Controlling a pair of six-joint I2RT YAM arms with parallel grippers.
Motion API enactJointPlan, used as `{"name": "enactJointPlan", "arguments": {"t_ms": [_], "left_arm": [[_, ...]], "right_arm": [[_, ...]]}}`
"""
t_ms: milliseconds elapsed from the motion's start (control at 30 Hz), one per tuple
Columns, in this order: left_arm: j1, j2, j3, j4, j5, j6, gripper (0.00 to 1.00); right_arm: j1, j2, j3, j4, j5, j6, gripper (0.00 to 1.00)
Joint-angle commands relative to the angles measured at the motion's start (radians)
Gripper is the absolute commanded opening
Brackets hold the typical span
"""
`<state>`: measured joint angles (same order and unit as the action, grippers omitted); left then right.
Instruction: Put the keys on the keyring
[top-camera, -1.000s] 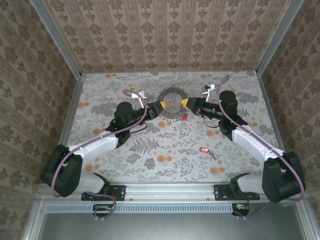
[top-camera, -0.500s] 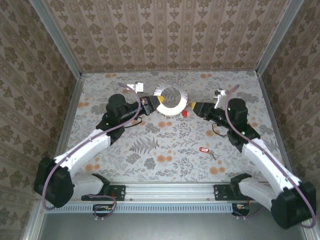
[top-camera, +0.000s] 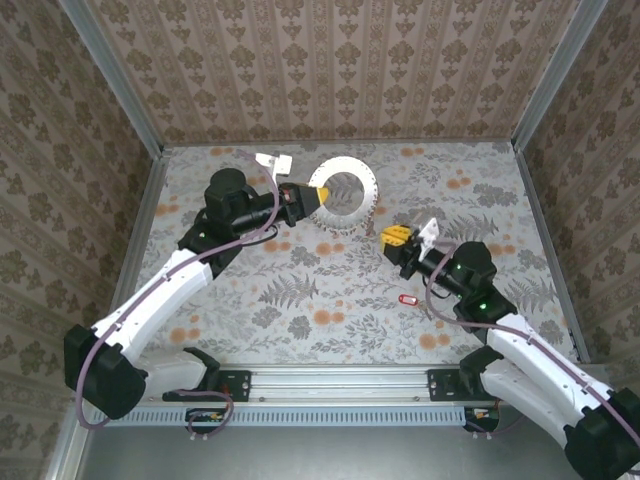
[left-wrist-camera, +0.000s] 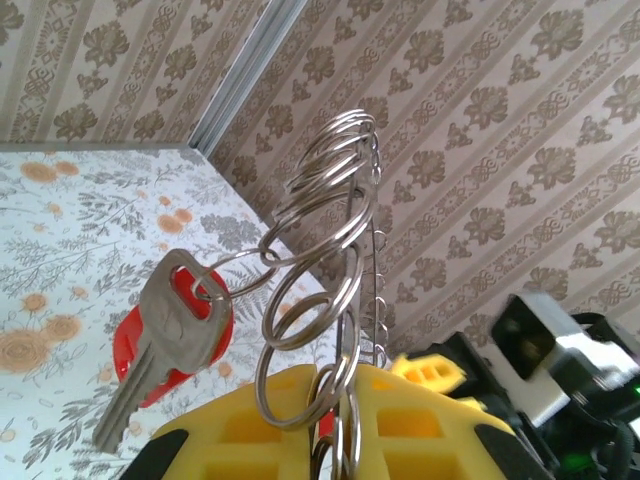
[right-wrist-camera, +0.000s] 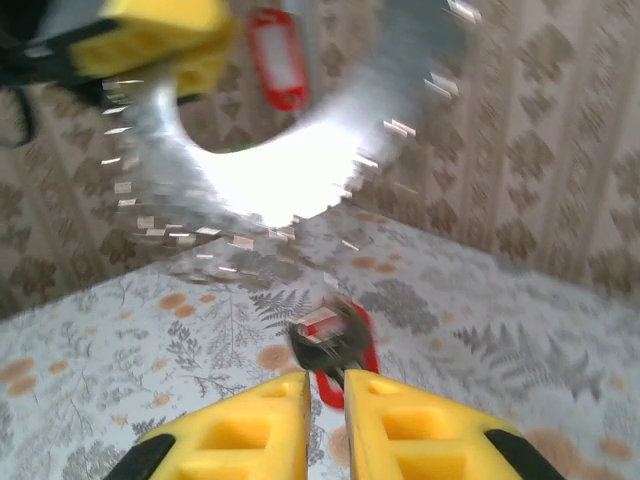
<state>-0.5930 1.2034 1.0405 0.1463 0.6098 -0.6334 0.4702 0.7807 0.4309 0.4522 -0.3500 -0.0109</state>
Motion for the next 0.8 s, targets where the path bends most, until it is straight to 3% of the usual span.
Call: {"name": "enactJointPlan", "arguments": {"t_ms": [0, 333, 767], "left_arm": [[0.01, 0.009, 0.074, -0.043, 0.061, 0.066, 0.0], [0.012, 0.031, 0.136, -0.102, 0.091, 0.101, 0.0], [0.012, 0.039, 0.163, -0.143, 0.098, 0.119, 0.0]], "right_arm": [[0.066, 0.011, -0.026, 0.115, 0.061, -0.248, 0.16], [0.172, 0.14, -0.043, 0.289, 0.18, -0.327, 0.17], [0.18, 0.182, -0.073, 0.388, 0.296, -0.332, 0.2]]}}
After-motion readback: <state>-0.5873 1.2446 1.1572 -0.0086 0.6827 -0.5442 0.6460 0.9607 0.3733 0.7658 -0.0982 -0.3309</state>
